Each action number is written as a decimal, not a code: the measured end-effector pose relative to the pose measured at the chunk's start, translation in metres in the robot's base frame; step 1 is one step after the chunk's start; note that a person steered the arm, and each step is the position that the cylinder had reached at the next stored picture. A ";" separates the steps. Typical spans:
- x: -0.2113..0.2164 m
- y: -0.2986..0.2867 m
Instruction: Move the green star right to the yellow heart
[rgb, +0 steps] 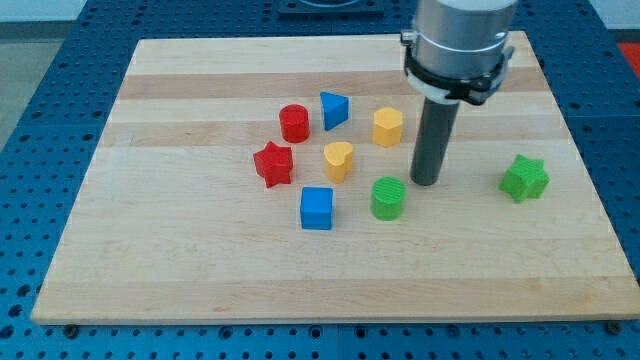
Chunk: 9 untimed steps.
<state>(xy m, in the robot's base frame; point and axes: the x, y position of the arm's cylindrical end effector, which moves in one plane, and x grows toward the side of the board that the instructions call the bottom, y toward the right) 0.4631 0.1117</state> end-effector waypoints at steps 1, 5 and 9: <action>0.001 0.018; 0.046 0.045; 0.063 0.132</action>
<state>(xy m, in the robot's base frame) 0.5265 0.2439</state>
